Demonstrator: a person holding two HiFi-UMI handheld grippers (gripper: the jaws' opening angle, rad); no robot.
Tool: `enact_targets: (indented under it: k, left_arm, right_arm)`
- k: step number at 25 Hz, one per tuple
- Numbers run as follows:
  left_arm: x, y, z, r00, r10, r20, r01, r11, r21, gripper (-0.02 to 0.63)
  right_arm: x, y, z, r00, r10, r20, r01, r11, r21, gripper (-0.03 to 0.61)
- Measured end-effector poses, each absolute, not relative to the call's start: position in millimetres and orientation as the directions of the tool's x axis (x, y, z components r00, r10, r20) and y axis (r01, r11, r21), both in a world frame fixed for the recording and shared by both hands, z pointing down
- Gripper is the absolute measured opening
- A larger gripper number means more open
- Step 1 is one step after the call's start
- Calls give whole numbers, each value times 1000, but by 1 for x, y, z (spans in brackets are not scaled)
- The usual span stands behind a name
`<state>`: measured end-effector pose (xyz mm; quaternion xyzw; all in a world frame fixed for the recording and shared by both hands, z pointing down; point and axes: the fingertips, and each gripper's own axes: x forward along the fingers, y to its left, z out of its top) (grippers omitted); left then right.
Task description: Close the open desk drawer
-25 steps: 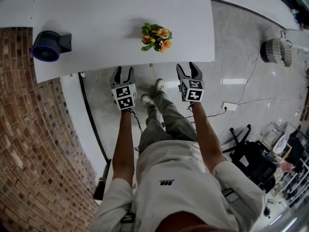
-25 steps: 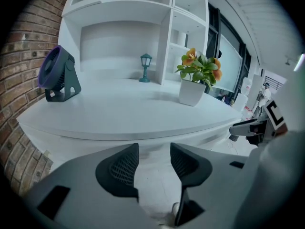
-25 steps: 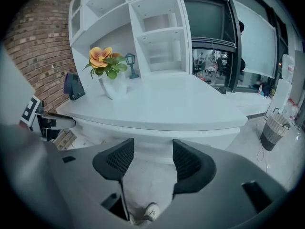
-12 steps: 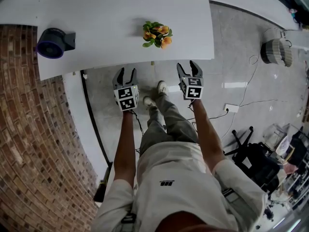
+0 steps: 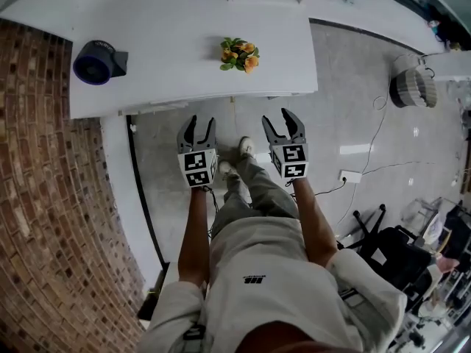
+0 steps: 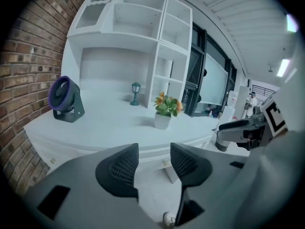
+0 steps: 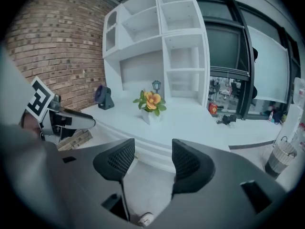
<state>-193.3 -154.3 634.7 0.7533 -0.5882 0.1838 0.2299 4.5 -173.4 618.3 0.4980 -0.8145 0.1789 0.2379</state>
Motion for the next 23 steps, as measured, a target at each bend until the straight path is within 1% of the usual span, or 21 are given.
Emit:
enact_targets:
  k: [8, 14, 23]
  left_arm:
    - [-183, -97, 581, 287, -835, 470, -958, -261, 123, 222]
    - [-192, -70, 549, 287, -866, 410, -958, -266, 108, 219]
    - [-200, -53, 529, 285, -886, 366, -958, -269, 95, 212]
  right_arm:
    - [-12, -117, 562, -424, -755, 500, -883, 466, -46, 242]
    - [-21, -88, 536, -434, -775, 459, -881, 471, -37, 242]
    - [-32, -70, 518, -442, -791, 422, -881, 472, -37, 242]
